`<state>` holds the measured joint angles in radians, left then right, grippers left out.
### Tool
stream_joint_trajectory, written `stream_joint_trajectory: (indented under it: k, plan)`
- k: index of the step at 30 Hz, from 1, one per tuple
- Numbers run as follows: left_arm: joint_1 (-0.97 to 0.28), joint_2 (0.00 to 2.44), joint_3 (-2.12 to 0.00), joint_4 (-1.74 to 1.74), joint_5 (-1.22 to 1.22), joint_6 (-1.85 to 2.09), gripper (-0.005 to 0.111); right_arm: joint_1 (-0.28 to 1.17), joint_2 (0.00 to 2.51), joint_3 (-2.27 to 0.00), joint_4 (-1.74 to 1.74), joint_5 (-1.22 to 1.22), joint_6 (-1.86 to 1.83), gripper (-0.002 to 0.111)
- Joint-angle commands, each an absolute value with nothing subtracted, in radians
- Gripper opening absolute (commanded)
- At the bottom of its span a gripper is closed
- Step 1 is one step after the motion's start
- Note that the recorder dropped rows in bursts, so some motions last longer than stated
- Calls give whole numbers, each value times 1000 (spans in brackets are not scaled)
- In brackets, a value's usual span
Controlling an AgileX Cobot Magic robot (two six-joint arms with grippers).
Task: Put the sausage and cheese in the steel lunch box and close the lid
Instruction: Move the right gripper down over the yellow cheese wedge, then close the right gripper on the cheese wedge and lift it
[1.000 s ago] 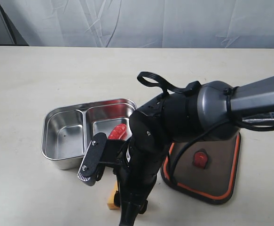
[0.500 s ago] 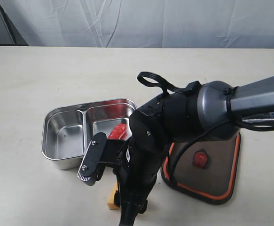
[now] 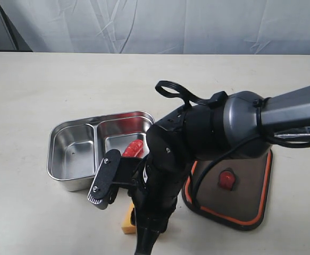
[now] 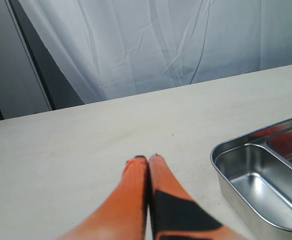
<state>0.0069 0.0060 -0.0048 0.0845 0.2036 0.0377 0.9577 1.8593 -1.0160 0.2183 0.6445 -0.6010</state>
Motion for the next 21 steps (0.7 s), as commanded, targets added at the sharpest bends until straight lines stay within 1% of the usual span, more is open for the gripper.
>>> stream_joint_trajectory:
  k: [1,15,21]
  plan:
    - [8,0,0,84,193,36,0,958,1858,-1022,208,650,-607,-1]
    - [8,0,0,84,193,36,0,958,1713,-1022,208,639,-608,-1]
    - [8,0,0,84,193,36,0,958,1661,-1023,218,513,-608,-1]
